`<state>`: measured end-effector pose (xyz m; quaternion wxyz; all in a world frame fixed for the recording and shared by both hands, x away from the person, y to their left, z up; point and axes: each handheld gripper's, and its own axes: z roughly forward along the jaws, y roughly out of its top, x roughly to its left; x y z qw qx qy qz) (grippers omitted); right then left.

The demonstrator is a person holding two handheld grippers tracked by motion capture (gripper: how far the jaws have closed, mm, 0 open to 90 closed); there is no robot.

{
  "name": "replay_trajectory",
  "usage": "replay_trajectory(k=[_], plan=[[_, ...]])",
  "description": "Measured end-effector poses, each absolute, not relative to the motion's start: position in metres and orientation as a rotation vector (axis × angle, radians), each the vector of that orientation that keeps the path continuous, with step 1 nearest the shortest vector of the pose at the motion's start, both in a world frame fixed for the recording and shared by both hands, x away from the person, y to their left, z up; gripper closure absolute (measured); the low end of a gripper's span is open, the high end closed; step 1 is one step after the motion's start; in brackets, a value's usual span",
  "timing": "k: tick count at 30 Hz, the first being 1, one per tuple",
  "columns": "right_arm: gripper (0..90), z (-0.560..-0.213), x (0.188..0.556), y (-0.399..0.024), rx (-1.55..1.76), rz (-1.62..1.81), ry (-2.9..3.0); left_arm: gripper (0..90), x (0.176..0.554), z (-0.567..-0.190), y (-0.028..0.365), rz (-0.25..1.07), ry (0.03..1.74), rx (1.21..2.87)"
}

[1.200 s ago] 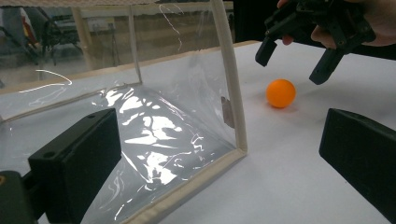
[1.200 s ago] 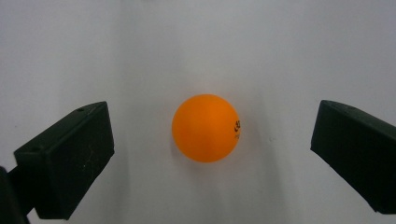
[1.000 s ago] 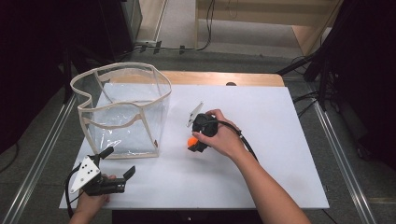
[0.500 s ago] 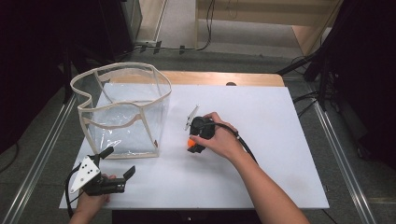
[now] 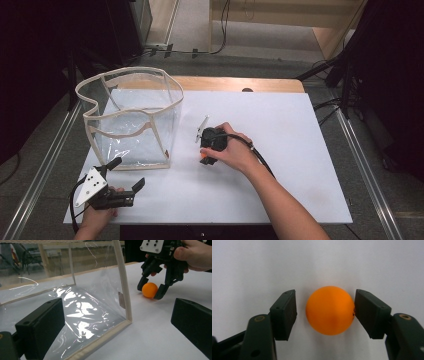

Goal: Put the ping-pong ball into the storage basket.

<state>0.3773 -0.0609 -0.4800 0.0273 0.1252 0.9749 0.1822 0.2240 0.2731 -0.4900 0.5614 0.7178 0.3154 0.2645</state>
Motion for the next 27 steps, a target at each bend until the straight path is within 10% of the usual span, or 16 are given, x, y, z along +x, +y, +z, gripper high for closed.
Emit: replay_trajectory(k=[27], plan=[[47.7,-0.474,0.3787,-0.0619,0.395,0.553,3.03,0.0,0.224,-0.4901,0.2729,0.623,0.739,1.693]])
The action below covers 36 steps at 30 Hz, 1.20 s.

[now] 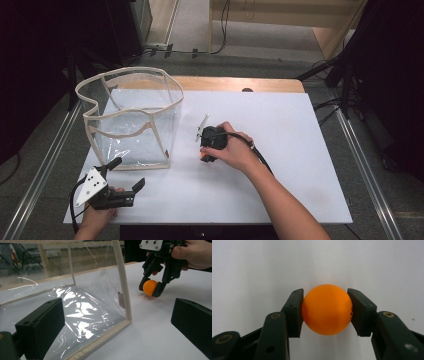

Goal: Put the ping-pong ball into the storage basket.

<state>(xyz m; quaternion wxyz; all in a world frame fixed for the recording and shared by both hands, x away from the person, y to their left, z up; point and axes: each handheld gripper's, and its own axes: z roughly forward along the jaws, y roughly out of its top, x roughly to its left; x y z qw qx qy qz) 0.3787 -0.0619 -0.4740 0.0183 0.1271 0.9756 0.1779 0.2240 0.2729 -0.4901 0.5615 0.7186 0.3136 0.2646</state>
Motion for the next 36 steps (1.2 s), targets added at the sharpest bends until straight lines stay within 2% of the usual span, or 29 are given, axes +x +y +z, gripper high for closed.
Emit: replay_trajectory(k=[36], plan=[[47.4,-0.442,0.384,-0.059,0.359,0.613,3.067,0.0,0.224,-0.49,0.273,0.619,0.738,1.696]])
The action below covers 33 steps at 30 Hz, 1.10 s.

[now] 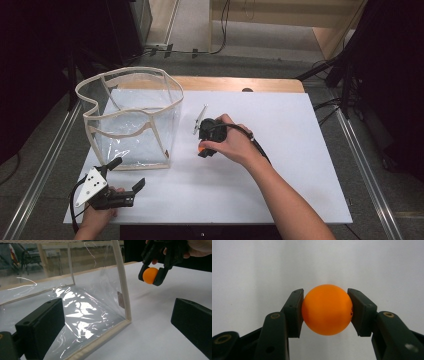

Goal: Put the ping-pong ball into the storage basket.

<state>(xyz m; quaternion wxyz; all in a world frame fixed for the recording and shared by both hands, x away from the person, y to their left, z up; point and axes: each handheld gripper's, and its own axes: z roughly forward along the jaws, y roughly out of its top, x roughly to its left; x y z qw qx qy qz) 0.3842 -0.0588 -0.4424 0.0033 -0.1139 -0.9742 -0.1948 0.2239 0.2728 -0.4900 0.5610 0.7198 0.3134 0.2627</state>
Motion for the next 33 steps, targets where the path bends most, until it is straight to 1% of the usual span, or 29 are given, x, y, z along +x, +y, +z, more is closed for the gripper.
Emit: replay_trajectory(k=[20,33], plan=[[47.3,-0.412,0.391,-0.057,-0.344,-0.633,-3.05,0.0,0.224,-0.49,0.272,0.618,0.741,1.693],[47.4,-0.385,0.397,-0.057,-0.329,-0.672,-3.055,0.0,0.224,-0.49,0.272,0.617,0.741,1.696]])
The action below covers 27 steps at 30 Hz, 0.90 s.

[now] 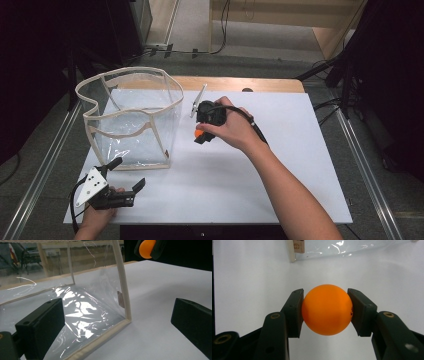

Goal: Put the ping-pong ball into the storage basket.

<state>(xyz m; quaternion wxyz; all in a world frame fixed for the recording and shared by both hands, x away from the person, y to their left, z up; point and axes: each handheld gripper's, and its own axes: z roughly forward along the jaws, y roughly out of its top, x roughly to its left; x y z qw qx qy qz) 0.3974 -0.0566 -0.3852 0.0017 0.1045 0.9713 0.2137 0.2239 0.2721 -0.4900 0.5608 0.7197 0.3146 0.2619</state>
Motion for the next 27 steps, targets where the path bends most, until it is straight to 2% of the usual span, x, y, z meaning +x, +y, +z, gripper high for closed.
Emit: replay_trajectory(k=[27], plan=[[47.4,-0.346,0.408,-0.047,0.287,0.664,3.05,0.0,0.224,-0.49,0.273,0.615,0.739,1.697]])
